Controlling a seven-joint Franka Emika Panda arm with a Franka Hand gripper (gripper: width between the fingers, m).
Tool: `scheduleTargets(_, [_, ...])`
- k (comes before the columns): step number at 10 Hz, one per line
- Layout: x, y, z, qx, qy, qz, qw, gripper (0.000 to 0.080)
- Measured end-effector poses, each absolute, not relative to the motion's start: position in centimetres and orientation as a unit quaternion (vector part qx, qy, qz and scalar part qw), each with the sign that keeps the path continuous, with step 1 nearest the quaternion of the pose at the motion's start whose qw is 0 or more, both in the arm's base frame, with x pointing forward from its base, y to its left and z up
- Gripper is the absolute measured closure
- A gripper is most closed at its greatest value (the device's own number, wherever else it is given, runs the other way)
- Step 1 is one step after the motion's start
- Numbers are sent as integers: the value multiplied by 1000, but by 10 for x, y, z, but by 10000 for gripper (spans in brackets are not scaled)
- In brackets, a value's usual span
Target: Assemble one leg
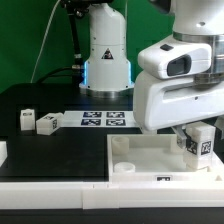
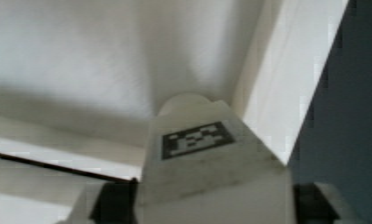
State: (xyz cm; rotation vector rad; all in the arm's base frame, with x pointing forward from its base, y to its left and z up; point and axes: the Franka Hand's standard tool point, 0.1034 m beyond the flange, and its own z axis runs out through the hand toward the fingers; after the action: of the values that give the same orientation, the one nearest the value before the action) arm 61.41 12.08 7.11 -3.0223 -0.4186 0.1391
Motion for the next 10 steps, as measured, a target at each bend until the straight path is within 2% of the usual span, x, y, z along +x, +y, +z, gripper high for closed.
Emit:
scheduleTargets(1, [614, 121, 71, -991, -116, 48, 44, 508])
scheduleTargets(6, [613, 120, 70, -970, 235, 59, 31, 508])
scheduleTargets(10, [614, 120, 70, -889, 453, 59, 18, 508])
